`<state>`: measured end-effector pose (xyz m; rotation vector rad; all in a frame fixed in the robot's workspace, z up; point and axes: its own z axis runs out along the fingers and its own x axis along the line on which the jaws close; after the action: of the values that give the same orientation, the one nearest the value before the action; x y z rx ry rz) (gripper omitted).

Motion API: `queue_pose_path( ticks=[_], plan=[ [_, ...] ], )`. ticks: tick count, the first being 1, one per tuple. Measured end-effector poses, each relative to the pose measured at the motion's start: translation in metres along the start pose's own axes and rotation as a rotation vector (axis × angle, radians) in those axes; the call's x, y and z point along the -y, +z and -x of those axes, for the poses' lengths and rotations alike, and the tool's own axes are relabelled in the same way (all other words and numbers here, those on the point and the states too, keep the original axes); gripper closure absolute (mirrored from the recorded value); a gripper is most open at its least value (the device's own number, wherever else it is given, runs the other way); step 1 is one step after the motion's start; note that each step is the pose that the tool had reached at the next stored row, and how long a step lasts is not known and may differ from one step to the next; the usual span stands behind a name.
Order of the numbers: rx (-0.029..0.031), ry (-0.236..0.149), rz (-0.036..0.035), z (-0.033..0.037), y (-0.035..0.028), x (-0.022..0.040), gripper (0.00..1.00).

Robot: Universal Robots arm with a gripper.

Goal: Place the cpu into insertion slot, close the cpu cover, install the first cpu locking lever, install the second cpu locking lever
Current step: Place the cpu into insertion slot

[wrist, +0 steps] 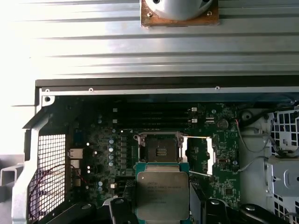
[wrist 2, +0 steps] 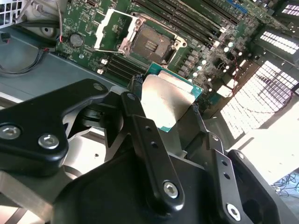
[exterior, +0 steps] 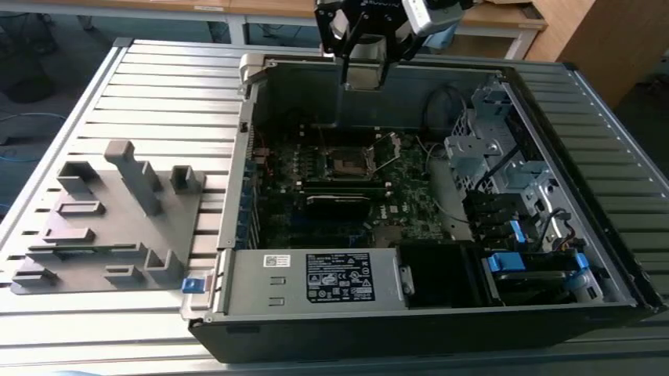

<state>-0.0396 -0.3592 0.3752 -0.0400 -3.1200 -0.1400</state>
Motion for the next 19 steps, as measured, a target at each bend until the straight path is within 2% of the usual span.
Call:
queue_pose_path(
  ticks=[9, 19],
  plan=[
    [0.0, 0.0, 0.0, 0.0, 0.0008, 0.0001, 0.46],
    [0.0, 0.0, -0.0001, 0.0001, 0.0058, 0.0005, 0.46]
  ],
)
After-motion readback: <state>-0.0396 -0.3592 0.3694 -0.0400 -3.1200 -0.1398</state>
